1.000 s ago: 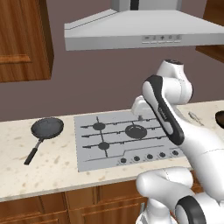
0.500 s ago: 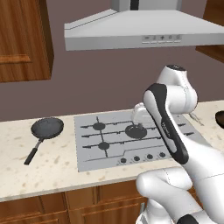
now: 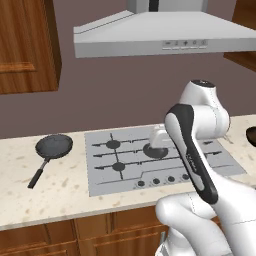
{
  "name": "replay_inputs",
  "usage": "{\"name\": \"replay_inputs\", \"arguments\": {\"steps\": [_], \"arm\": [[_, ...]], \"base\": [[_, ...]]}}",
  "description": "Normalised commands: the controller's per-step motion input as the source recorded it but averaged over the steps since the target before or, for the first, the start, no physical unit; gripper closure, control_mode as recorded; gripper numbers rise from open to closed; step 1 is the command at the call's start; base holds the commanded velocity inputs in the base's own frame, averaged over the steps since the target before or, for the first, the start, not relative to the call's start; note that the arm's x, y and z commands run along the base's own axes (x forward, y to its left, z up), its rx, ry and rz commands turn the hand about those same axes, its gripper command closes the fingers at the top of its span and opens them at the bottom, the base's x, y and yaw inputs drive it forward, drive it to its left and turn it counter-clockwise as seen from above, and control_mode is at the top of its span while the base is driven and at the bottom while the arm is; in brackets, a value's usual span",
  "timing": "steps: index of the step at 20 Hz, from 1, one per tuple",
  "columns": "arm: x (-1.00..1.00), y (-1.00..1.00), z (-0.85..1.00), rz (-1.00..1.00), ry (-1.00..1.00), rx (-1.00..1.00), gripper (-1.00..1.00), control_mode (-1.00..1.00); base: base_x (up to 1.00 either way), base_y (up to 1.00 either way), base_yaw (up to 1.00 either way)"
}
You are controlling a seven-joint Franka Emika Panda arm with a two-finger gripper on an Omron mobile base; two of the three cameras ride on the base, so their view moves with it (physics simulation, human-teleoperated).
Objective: Place both pans onto different burners. Then place the squash and the fish on different pans.
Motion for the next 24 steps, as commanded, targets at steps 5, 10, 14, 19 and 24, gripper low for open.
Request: {"name": "replay_inputs", "arguments": {"steps": [5, 10, 14, 19, 24], "arm": [[0.00, 0.00, 0.00, 0.00, 0.00, 0.00, -1.00, 1.00], [0.00, 0.00, 0.00, 0.00, 0.00, 0.00, -1.00, 1.00], [0.00, 0.00, 0.00, 0.00, 0.00, 0.00, -1.00, 1.00], [0.00, 0.00, 0.00, 0.00, 0.00, 0.00, -1.00, 1.00], [0.00, 0.00, 0.00, 0.00, 0.00, 0.00, -1.00, 1.00]], "base": [[0.00, 0.45, 0.05], [0.01, 0.83, 0.06], [0.11, 0.90, 0.02], [0.19, 0.71, 0.00], [0.47, 0.36, -0.03]]}}
